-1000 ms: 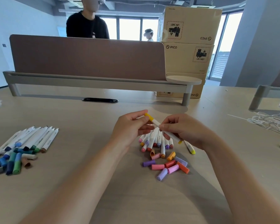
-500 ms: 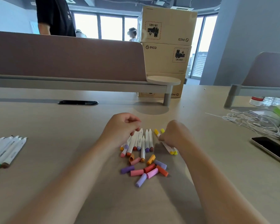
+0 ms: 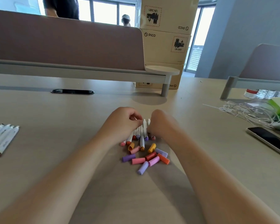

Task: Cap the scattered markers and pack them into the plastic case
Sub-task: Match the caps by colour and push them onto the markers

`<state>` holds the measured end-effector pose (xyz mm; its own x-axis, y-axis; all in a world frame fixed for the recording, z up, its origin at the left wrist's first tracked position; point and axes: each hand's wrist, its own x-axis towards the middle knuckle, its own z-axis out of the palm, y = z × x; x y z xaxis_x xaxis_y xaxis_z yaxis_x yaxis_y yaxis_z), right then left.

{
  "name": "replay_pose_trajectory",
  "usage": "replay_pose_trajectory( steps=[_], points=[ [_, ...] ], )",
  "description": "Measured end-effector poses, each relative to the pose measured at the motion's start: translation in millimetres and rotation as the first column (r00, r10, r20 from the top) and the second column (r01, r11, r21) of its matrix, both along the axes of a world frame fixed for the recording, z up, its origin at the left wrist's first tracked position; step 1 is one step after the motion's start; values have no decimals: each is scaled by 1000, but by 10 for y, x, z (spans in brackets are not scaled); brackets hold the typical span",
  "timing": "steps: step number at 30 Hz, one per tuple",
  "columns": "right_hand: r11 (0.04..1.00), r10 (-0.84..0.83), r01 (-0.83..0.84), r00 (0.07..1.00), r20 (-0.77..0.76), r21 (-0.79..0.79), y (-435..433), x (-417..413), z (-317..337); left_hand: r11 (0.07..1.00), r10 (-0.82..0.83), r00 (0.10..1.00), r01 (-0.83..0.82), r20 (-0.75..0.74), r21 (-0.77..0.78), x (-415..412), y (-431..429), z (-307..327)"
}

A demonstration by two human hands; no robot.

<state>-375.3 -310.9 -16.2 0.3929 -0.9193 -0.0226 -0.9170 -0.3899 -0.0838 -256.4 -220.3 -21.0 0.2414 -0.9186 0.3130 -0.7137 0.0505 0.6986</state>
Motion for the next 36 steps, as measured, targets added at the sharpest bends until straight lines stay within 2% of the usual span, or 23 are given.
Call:
replay_pose_trajectory(
  steps=[3, 6, 9, 13, 18, 25, 36],
  points=[
    [1000, 6, -5, 999, -52, 28, 39, 19, 14, 1000, -4, 1000, 3, 25, 10, 2, 6, -6],
    [997, -9, 11, 1000, -19, 74, 51, 0, 33, 1000, -6, 999, 5, 44, 24, 9, 16, -4],
    [992, -76, 51, 974, 216, 119, 13, -128, 97, 996, -40, 995, 32, 91, 88, 27, 41, 22],
    [966, -131, 3, 867, 481, 257, -4, -272, 147, 975, -125, 984, 98, 127, 201, 67, 88, 97],
    [938, -109, -135, 761, 640, 319, 42, -296, 145, 938, -202, 968, 147, 151, 313, 75, 131, 139],
    [938, -88, -177, 710, 699, 298, 92, -283, 166, 919, -193, 938, 70, 287, 389, -7, 146, 106],
    [937, -88, -177, 715, 694, 302, 57, -248, 129, 897, -239, 914, 79, 328, 435, 72, 153, 152]
  ],
)
